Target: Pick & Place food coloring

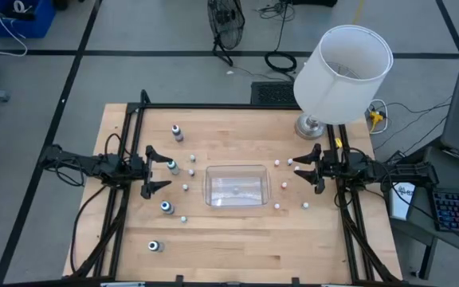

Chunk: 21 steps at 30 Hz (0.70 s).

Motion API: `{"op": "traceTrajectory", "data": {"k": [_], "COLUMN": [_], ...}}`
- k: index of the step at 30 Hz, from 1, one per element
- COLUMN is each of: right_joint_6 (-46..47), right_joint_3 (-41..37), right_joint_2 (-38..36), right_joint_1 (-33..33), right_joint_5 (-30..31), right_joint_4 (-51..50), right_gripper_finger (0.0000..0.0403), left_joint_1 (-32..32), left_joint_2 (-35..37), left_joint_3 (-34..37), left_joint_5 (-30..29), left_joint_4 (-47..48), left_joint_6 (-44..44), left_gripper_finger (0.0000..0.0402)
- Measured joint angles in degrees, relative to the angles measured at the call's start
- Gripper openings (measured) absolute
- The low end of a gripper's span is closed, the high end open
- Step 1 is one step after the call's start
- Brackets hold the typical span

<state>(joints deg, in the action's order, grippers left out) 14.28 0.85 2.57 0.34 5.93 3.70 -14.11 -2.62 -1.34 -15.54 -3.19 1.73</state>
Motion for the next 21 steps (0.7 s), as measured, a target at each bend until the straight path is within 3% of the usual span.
{"op": "traceTrajectory", "data": {"k": [6,16,21], "right_joint_6": [0.28,13.33,12.19], "right_joint_3": [0.01,0.00,-0.01], "right_joint_2": [-0.04,-0.01,-0.06], "right_joint_1": [0.00,0.11,0.12], "right_joint_5": [0.02,-0.10,-7.82], "right_joint_4": [2.13,8.59,13.57], "right_gripper_finger": [0.0224,0.0224,0.0224], "left_joint_1": [-0.01,0.00,0.00], "left_joint_2": [-0.01,-0.01,0.00], "left_joint_3": [0.00,0.00,0.00], "left_joint_5": [0.00,0.01,-0.01], "left_joint_4": [0.00,-0.01,-0.01], "left_joint_6": [0.00,0.00,0.00], "left_gripper_finger": [0.0390,0.0390,0.0390]}}
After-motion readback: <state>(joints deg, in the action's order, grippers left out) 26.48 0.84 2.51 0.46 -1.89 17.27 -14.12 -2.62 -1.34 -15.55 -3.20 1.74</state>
